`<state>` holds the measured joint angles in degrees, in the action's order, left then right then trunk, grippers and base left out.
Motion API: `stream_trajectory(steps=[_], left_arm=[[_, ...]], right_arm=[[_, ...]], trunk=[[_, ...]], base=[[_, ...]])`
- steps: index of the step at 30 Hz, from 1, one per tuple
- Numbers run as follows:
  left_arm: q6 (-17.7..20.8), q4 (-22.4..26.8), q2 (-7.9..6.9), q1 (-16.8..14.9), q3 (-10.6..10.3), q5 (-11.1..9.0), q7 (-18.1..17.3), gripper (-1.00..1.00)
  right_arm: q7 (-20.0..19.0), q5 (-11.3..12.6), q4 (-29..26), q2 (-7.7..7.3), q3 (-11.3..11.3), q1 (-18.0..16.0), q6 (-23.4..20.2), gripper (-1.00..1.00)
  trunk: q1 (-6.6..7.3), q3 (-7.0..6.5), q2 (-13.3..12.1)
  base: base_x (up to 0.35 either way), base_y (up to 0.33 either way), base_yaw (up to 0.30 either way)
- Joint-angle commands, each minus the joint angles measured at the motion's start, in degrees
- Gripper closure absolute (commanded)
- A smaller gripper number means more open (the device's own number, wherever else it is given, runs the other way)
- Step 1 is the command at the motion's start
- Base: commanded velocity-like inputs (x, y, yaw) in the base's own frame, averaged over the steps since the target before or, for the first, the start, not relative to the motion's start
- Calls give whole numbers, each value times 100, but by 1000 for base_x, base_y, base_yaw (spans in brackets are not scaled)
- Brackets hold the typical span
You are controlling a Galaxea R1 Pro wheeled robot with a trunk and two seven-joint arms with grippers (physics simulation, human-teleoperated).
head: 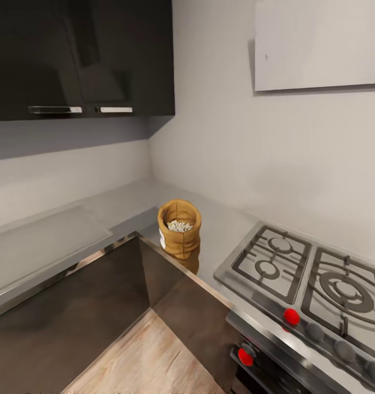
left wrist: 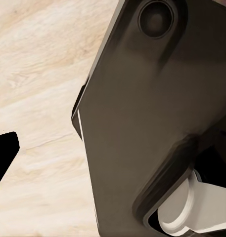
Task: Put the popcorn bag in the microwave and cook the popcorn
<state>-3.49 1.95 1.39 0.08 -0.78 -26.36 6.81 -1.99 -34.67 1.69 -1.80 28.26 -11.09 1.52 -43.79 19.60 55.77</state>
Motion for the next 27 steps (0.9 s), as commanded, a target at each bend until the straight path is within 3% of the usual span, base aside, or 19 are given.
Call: stream_trajectory(steps=[1,12,23,27], left_arm=[[-11,7,2,1,-10,-27,21,-100],[-21,7,2,1,-10,-27,22,-100],[-46,7,2,1,-10,-27,22,-100],[-47,7,2,1,-10,-27,22,-100]], right_arm=[[-5,-34,15,-9,48,-7,15,-100],[10,-31,15,-4,48,-7,26,-100],[215,-32,7,-16,51,-7,25,-100],[149,-224,-43,27,34,-2,13,-100]], trunk=[[0,6,4],[0,6,4],[0,6,4],[0,6,4]], base=[[-5,0,254],[-1,0,263],[0,0,14],[0,0,0]])
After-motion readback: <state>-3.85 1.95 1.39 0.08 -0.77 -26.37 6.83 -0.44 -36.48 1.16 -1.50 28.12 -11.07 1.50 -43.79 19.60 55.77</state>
